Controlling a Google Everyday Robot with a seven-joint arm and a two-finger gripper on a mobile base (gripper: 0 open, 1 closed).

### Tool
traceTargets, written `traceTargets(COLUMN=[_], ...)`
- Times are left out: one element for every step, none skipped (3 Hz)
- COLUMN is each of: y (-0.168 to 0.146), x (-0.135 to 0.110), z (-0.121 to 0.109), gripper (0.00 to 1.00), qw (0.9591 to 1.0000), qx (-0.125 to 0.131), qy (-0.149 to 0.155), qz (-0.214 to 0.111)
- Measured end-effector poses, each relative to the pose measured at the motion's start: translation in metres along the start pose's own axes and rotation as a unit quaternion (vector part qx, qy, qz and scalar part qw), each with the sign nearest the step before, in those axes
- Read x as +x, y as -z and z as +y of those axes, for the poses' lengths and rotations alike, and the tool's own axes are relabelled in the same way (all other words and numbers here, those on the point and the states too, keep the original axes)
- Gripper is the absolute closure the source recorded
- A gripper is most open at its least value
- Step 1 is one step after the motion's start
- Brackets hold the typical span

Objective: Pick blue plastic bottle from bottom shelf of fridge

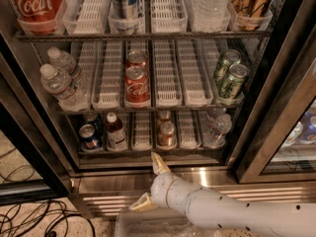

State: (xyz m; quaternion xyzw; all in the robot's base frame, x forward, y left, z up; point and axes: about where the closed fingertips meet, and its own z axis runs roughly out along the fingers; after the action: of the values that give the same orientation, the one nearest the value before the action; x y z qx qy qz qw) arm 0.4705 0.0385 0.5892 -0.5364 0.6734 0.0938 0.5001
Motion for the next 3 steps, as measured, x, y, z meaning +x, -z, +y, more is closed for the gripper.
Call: traceTargets(y=[-0.002,-0.02,-0.047], x=[-0.002,-0.017,-0.037], z=[0.001,0.013,0.016], gripper=[0.0,0.0,0.0], qw=[1.0,0.9982,0.992], qx=[0.006,0.027,0.066], qy=[-0.002,-0.009,-0.033], qz=[-0.008,-0.054,-0.103])
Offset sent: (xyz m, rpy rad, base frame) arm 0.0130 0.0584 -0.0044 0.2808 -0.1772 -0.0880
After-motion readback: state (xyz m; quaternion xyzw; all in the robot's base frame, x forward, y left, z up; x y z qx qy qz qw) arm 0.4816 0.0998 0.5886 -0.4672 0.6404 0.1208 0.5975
